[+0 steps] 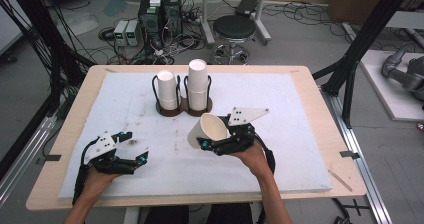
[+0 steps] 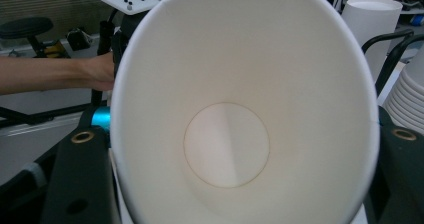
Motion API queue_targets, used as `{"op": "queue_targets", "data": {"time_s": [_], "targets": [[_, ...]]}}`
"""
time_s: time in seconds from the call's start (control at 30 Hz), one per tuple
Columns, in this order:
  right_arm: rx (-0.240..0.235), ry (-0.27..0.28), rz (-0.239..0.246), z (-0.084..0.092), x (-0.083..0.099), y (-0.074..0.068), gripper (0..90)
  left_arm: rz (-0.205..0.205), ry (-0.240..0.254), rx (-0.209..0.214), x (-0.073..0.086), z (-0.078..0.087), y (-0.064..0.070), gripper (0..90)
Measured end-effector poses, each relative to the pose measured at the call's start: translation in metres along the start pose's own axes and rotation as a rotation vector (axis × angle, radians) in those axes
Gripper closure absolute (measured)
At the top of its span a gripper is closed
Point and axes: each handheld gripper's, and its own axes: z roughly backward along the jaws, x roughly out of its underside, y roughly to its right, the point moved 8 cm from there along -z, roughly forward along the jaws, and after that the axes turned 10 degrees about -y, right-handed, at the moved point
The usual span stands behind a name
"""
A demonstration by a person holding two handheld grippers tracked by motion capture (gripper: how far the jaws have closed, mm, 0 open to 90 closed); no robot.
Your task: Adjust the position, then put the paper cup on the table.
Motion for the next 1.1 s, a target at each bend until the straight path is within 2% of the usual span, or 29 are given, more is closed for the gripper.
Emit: {"op": "queue_targets", "data": {"time_s": [0.3, 0.67, 0.8, 0.93, 1.1], "targets": [[0.001, 0.008, -0.002, 0.001, 0.000, -0.001, 31.9, 0.037, 0.017, -0.012, 0.004, 0.001, -0.006, 6.6], [0.010, -0.004, -0.009, -0.003, 0.000, 0.002, 32.2, 0.036, 0.016, -0.011, 0.004, 0.001, -0.006, 6.6], [0.020, -0.030, -0.014, -0.006, 0.002, 0.003, 32.3, 0.027, 0.007, -0.012, 0.005, 0.000, -0.006, 6.6], [0.035, -0.064, -0.012, -0.013, 0.004, 0.006, 32.3, 0.035, 0.017, -0.017, 0.004, 0.000, -0.006, 6.6], [0.048, -0.146, 0.003, -0.028, 0.009, 0.008, 32.3, 0.025, 0.012, -0.017, 0.004, 0.001, -0.005, 6.6]]}}
